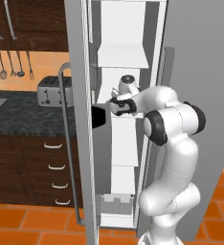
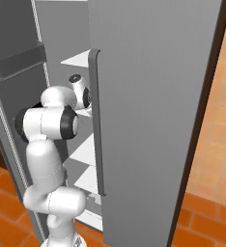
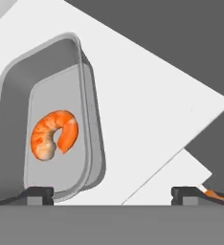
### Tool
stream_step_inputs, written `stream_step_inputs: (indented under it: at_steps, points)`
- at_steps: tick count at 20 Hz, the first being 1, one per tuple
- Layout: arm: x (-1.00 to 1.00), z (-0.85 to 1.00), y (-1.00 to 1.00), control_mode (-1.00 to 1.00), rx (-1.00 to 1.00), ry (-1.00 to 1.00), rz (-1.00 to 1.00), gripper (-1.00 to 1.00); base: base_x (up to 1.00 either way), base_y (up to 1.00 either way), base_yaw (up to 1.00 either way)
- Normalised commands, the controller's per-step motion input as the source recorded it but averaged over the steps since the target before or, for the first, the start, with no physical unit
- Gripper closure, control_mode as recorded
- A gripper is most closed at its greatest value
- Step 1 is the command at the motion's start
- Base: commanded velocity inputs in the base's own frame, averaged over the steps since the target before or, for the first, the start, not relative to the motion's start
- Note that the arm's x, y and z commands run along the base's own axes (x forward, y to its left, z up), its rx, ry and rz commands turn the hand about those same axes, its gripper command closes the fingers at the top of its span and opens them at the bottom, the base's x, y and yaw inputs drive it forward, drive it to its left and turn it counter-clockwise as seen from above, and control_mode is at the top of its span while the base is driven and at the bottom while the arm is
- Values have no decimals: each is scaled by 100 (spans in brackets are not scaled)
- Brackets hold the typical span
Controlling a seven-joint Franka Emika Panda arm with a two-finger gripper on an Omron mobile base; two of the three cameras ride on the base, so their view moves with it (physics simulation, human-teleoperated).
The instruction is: Take the meat container that has the shrimp and place it on the second highest rack of the freezer. Then take the vegetable container that has the bell pepper and avocado and place it on the highest rack of the freezer.
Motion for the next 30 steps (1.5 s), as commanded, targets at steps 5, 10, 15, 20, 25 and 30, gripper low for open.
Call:
stream_step_inputs:
  at_steps: [5,10,15,20,25,30]
  points:
    - [-50,1,0,-100,0,-15,3,-100,0,0,0]
    - [-52,69,0,-100,0,-16,2,-100,0,0,0]
    - [-43,74,0,-100,0,-3,2,-100,0,0,0]
    - [-60,53,-15,-100,0,0,3,-100,0,0,0]
    - [-65,36,-22,-100,0,0,5,-100,0,0,0]
    - [-71,50,-7,-100,-1,6,12,-100,0,0,0]
